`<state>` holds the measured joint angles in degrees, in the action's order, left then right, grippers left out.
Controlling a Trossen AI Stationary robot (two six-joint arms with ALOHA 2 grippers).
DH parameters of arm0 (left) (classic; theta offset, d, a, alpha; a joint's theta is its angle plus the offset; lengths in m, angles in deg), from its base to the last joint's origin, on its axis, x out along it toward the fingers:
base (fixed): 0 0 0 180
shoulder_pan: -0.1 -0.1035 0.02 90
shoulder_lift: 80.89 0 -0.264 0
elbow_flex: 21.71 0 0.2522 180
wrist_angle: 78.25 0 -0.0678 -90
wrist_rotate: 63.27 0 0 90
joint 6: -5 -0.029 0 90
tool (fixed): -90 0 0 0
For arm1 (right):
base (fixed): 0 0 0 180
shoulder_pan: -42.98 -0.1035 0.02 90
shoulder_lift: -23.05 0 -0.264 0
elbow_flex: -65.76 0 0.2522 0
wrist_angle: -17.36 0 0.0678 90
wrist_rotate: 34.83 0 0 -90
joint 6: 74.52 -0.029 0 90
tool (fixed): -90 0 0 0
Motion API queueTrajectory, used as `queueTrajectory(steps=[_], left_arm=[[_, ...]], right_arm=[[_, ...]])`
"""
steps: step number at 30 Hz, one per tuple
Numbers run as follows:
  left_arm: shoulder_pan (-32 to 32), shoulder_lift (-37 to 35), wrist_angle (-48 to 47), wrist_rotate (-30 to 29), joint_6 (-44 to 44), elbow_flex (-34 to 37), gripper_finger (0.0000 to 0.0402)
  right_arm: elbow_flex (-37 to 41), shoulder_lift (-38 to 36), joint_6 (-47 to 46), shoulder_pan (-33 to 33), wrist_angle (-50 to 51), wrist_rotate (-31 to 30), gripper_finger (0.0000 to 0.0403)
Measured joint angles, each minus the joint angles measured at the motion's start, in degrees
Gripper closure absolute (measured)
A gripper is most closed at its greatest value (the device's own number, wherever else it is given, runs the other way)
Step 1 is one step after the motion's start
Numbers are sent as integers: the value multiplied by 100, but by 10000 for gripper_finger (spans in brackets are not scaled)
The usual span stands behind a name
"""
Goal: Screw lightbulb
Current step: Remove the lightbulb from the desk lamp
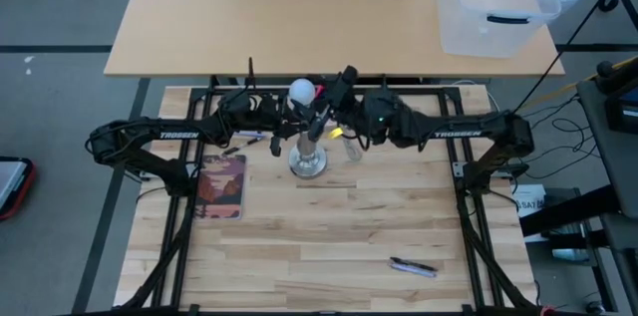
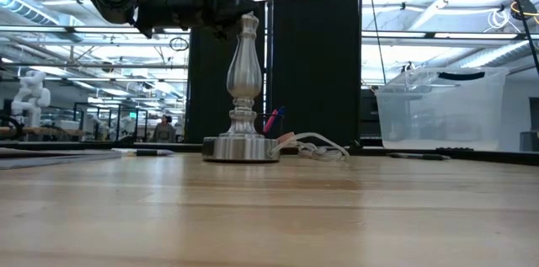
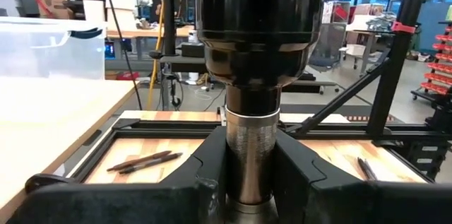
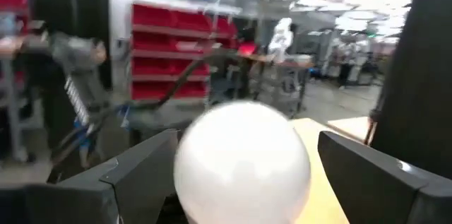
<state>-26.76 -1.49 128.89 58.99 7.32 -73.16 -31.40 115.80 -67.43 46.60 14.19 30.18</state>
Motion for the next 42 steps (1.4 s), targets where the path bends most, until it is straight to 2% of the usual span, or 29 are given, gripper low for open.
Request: queueTrajectory(steps=[5,10,14,19,24,27,35,42], left_arm=[[80,-2,-15,-383,11,-2,328],[79,-2,-32,-456,-3,-2,328],[81,-2,-34,-633,0,-2,328],[79,-2,-34,-660,-4,-2,328],[81,-2,-35,-631,-21,-2,328],[81,-2,-64,-601,-26,-2,328],[70,-2,-116,25,-118,4,328],[66,2,-117,504,-183,-2,328]], right_arm=[[-11,220,-22,-52,-303,-680,67],[-12,348,-49,-63,-738,-790,67],[-13,381,-46,-70,-721,-966,68],[-13,372,-10,-68,-710,-946,91],[-13,372,101,-65,-684,-697,136],[-13,371,158,-66,-656,-598,137],[-15,293,344,-47,-369,43,137],[-22,172,712,109,-43,1014,137]])
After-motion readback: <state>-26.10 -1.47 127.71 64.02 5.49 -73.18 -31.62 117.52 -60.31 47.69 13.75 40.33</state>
